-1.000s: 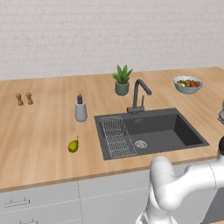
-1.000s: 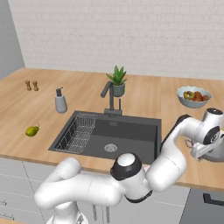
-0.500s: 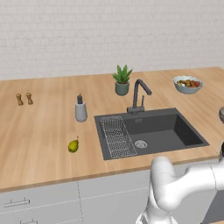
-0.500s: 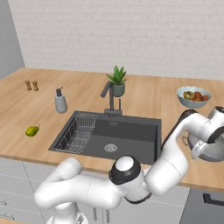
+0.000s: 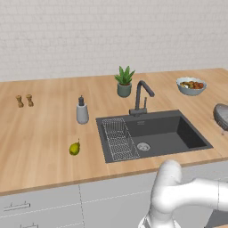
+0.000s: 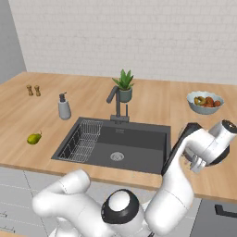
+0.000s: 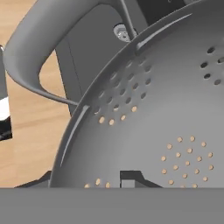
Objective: Put the colander in the sink, put the pear in the colander, and turn on the sink faucet and pour water over the colander.
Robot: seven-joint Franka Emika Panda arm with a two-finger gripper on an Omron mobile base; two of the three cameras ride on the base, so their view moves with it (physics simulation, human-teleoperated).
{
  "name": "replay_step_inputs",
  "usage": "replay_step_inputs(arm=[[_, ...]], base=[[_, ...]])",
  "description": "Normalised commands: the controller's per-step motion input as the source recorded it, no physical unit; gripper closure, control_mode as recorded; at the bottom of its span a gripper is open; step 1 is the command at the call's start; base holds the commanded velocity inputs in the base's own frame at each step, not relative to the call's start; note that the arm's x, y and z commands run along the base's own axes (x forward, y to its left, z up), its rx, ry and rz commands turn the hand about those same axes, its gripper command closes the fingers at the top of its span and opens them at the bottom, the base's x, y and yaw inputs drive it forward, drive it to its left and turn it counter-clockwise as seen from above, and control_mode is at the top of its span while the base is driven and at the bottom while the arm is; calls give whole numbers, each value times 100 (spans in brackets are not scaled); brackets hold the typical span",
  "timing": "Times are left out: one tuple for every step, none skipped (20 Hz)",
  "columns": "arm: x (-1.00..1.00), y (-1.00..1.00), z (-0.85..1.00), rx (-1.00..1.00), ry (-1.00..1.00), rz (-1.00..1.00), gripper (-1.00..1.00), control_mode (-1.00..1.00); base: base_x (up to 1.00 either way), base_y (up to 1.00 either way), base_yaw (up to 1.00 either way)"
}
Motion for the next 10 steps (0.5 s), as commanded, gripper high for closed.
replay_step_inputs(arm=[[0,88,11,-1,-18,33,100,-100],[0,86,10,0,-15,33,100,-100],[9,79,4,0,-12,33,100,-100],[13,71,3,-1,-11,34,100,-100],[17,64,1,-1,-12,36,100,-100],[16,59,0,-1,-12,38,100,-100],[19,52,0,-1,-12,39,100,-100],[19,49,0,-2,-12,40,100,-100],[23,39,0,-1,-12,42,100,-100],[38,29,0,0,-7,43,100,-100]], base=[[0,0,0],[0,0,0],[0,0,0],[0,0,0],[0,0,0],[0,0,0],[0,0,0],[0,0,0],[0,0,0],[0,0,0]])
